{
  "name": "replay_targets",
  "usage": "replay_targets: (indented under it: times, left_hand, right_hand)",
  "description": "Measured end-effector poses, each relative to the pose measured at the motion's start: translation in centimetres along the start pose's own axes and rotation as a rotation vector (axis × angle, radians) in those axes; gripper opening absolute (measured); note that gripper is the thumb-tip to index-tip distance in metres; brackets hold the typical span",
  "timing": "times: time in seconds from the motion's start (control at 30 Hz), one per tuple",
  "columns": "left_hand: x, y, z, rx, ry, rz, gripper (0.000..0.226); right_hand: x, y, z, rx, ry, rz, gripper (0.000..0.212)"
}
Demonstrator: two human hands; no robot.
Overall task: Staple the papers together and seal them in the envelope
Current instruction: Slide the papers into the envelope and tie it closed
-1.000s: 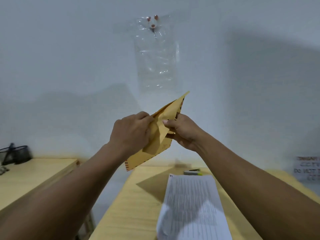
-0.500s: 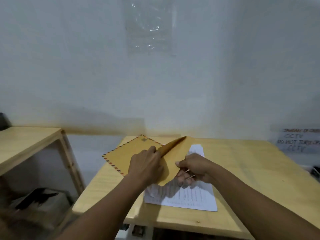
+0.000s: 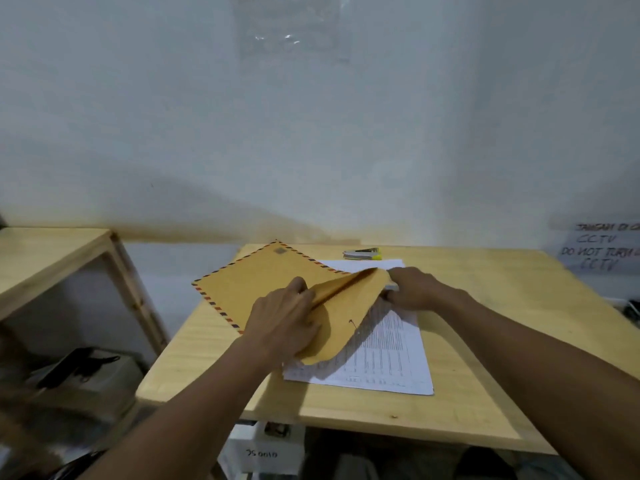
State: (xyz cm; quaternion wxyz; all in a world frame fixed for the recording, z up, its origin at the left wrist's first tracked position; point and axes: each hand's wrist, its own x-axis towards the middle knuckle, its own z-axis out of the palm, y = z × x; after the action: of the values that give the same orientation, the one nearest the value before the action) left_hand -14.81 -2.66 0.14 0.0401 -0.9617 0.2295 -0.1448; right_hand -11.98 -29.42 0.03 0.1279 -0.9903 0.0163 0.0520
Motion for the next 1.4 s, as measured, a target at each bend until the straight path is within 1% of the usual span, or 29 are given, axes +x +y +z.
replay_targets:
  times: [0.03, 0.07, 0.1, 0.17, 0.2, 0.23, 0.3, 0.4, 0.47, 0.53, 0.6, 0.63, 0.7, 0.77, 0.83, 0.87, 0.9, 0.93, 1.0, 1.03, 1.07, 1.1, 1.13, 1.2, 1.23, 1.27, 1.33, 1.4]
  left_hand:
    - [0.0, 0.6, 0.1, -0.014, -0.032, 0.035, 0.044]
    - [0.1, 1.0, 0.3, -0.031, -0.052, 0.063, 0.044]
    - [0.1, 1.4, 0.4, -0.054, -0.061, 0.078, 0.044]
    - [0.3, 1.5, 0.5, -0.093, -0.069, 0.079, 0.049]
    - [0.5, 1.4, 0.6, -0.1, -0.067, 0.07, 0.052]
    - [0.7, 1.3, 0.6, -0.108, -0.063, 0.054, 0.056]
    - [1.1, 1.3, 0.6, -0.142, -0.044, 0.029, 0.061]
    - [1.8, 2.1, 0.8, -0.179, -0.031, 0.037, 0.062]
    - [2.0, 3.2, 1.2, -0.198, -0.042, 0.052, 0.062]
    - [2.1, 4.3, 1.5, -0.205, -0.053, 0.06, 0.061]
    - [2.6, 5.1, 1.6, -0.195, -0.053, 0.07, 0.06]
    - [2.8, 5.3, 1.5, -0.18, -0.051, 0.074, 0.059]
    - [3.5, 5.5, 1.4, -0.158, -0.045, 0.079, 0.06]
    - [3.8, 5.5, 1.4, -0.15, -0.049, 0.068, 0.063]
    - [3.9, 5.5, 1.3, -0.152, -0.053, 0.045, 0.067]
    - [4.0, 5.4, 1.3, -0.147, -0.051, 0.031, 0.069]
    - [4.1, 5.3, 1.3, -0.139, -0.048, 0.018, 0.07]
    - [4.2, 5.1, 1.3, -0.128, -0.04, 0.006, 0.071]
    - [4.3, 4.7, 1.4, -0.112, -0.032, -0.018, 0.071]
    - [4.3, 4.5, 1.6, -0.107, -0.031, -0.026, 0.071]
    - [4.3, 4.3, 1.7, -0.102, -0.03, -0.033, 0.071]
    - [4.2, 4.2, 1.9, -0.1, -0.031, -0.04, 0.072]
    - [4.2, 4.1, 2.0, -0.101, -0.03, -0.046, 0.072]
    - [4.2, 4.0, 2.2, -0.1, -0.026, -0.056, 0.072]
    - [4.2, 3.9, 2.2, -0.097, -0.026, -0.06, 0.072]
    - [4.2, 3.9, 2.2, -0.092, -0.025, -0.061, 0.073]
    - [4.2, 4.0, 2.1, -0.089, -0.031, -0.063, 0.074]
    - [4.1, 3.9, 2.2, -0.091, -0.04, -0.064, 0.074]
  right_hand:
    - [-0.3, -0.1, 0.5, -0.055, -0.033, -0.009, 0.022]
    - [-0.5, 0.0, 0.9, -0.098, -0.02, -0.024, 0.019]
    - [-0.7, 0.4, 1.2, -0.138, 0.026, -0.037, 0.02]
    - [-1.2, 1.3, 1.1, -0.249, 0.098, -0.041, 0.037]
    - [-1.5, 2.1, 0.9, -0.299, 0.099, -0.028, 0.046]
    - [-1.9, 2.9, 0.7, -0.327, 0.075, -0.004, 0.05]
    - [-2.6, 4.8, 0.4, -0.348, 0.022, 0.067, 0.049]
    - [-3.6, 7.2, -0.6, -0.396, 0.033, 0.135, 0.045]
    - [-4.2, 8.2, -0.9, -0.345, 0.023, 0.169, 0.042]
    - [-5.0, 9.0, -0.9, -0.27, -0.018, 0.2, 0.048]
    - [-6.1, 9.9, -0.8, -0.226, -0.004, 0.22, 0.049]
    - [-6.6, 10.3, -0.8, -0.205, 0.015, 0.231, 0.052]
    - [-7.3, 11.0, -1.2, -0.121, 0.031, 0.292, 0.073]
    - [-7.5, 11.9, -1.3, 0.019, 0.016, 0.378, 0.091]
    - [-7.4, 12.3, -1.1, 0.114, 0.011, 0.452, 0.103]
    - [-7.2, 12.3, -1.0, 0.141, 0.006, 0.482, 0.105]
    - [-7.0, 12.3, -1.1, 0.169, -0.002, 0.503, 0.103]
    - [-6.8, 12.0, -1.2, 0.194, -0.021, 0.517, 0.096]
    - [-6.9, 11.3, -1.7, 0.263, -0.043, 0.528, 0.069]
    - [-7.0, 11.1, -1.8, 0.295, -0.043, 0.529, 0.058]
    - [-7.0, 11.2, -1.7, 0.316, -0.051, 0.533, 0.054]
    - [-6.9, 11.3, -1.7, 0.343, -0.052, 0.53, 0.056]
    - [-6.9, 11.2, -1.7, 0.375, -0.055, 0.531, 0.063]
    - [-6.8, 11.0, -1.5, 0.408, -0.054, 0.537, 0.094]
    - [-6.6, 11.0, -1.3, 0.406, -0.049, 0.554, 0.105]
    - [-6.6, 10.9, -1.3, 0.39, -0.041, 0.582, 0.107]
    - [-6.4, 11.0, -1.2, 0.381, 0.013, 0.611, 0.094]
    - [-6.3, 11.4, -1.2, 0.42, 0.041, 0.579, 0.083]
